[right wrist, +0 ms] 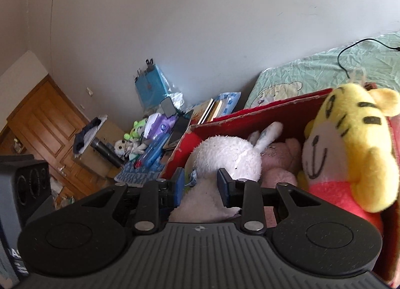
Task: Organize objects
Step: 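Lower the white bunny into the red box, then open the right gripper and release the bunny inside the box, then raise the right gripper out of the red box, then move the right gripper toward the pink bunny with blue bow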
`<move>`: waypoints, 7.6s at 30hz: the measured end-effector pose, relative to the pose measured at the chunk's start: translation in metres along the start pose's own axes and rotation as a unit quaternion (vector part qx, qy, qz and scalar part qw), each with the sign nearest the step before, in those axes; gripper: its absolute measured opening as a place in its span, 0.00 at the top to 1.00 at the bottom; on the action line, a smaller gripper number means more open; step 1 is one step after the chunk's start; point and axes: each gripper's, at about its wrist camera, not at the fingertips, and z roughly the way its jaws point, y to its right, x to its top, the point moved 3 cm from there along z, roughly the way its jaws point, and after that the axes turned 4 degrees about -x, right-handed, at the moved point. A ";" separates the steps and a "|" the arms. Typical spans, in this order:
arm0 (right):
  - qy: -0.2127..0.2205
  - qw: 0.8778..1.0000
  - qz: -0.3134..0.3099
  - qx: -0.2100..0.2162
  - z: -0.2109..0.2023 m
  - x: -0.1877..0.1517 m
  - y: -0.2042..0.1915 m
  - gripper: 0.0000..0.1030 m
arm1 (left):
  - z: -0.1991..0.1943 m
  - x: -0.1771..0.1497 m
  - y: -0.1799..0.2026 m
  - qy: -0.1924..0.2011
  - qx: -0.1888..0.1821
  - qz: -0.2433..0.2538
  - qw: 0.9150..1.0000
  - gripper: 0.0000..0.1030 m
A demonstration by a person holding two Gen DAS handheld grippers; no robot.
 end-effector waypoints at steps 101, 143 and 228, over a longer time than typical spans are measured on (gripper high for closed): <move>-0.020 0.997 0.059 -0.041 0.006 -0.018 0.042 0.74 | 0.049 -0.016 -0.021 -0.110 0.054 -0.039 0.992 0.08; 0.056 0.993 0.031 -0.098 -0.049 -0.033 0.017 0.62 | -0.007 -0.004 -0.003 -0.054 0.106 -0.015 0.993 0.08; 0.028 0.983 -0.080 -0.165 -0.039 0.041 0.187 0.62 | 0.078 -0.080 0.173 -0.116 0.041 -0.010 0.992 0.08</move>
